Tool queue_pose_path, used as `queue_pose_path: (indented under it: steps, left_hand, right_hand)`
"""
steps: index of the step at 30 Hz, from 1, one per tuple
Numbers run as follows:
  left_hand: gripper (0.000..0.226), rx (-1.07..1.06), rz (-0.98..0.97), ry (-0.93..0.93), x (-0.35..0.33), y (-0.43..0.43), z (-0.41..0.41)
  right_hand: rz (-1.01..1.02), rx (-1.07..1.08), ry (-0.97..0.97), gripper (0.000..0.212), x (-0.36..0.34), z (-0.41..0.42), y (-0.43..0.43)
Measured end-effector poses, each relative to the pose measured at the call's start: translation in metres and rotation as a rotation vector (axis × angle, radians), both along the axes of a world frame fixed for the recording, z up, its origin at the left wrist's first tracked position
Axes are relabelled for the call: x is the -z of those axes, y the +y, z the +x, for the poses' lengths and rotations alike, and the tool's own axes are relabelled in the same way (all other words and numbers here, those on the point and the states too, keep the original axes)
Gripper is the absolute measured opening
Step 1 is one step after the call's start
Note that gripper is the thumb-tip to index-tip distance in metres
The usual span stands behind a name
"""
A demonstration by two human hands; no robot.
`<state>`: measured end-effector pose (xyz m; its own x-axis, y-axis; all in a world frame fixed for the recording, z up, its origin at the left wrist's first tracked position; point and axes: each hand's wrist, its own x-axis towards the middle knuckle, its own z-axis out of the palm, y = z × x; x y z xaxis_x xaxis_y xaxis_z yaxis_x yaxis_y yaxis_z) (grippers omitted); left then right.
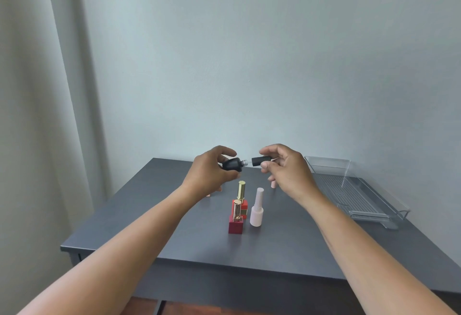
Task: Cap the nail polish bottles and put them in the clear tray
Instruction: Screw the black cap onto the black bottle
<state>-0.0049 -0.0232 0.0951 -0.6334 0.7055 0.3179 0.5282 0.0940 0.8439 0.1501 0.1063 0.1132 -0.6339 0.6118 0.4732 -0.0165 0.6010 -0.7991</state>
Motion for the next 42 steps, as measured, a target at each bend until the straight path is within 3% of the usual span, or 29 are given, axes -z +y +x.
queue_pose_path:
  steps: [9, 17, 21, 29, 34, 42]
  left_hand:
    - [0.034, 0.049, 0.057, -0.061, -0.002, 0.000, 0.012]
    - [0.035, 0.057, 0.066, -0.092, -0.002, -0.002, 0.013]
    - [0.036, 0.064, 0.079, -0.094, -0.001, -0.004, 0.012]
    - [0.038, 0.123, 0.105, -0.089, -0.004, -0.006, 0.016]
    - [0.037, 0.102, 0.100, -0.088, -0.004, -0.007, 0.012]
    - [0.037, 0.071, 0.091, -0.082, -0.005, -0.008, 0.010]
  right_hand:
    - [-0.058, 0.000, 0.051, 0.010, 0.001, 0.003, 0.001]
    - [-0.026, -0.012, -0.032, 0.026, 0.003, 0.004, 0.004]
    - [0.011, -0.018, -0.065, 0.013, 0.003, 0.005, 0.006]
    - [0.028, 0.072, -0.102, 0.068, -0.001, 0.003, 0.005]
    - [-0.017, 0.088, -0.190, 0.083, -0.004, 0.001, 0.006]
    - [0.104, -0.035, -0.083, 0.018, -0.001, 0.003, 0.002]
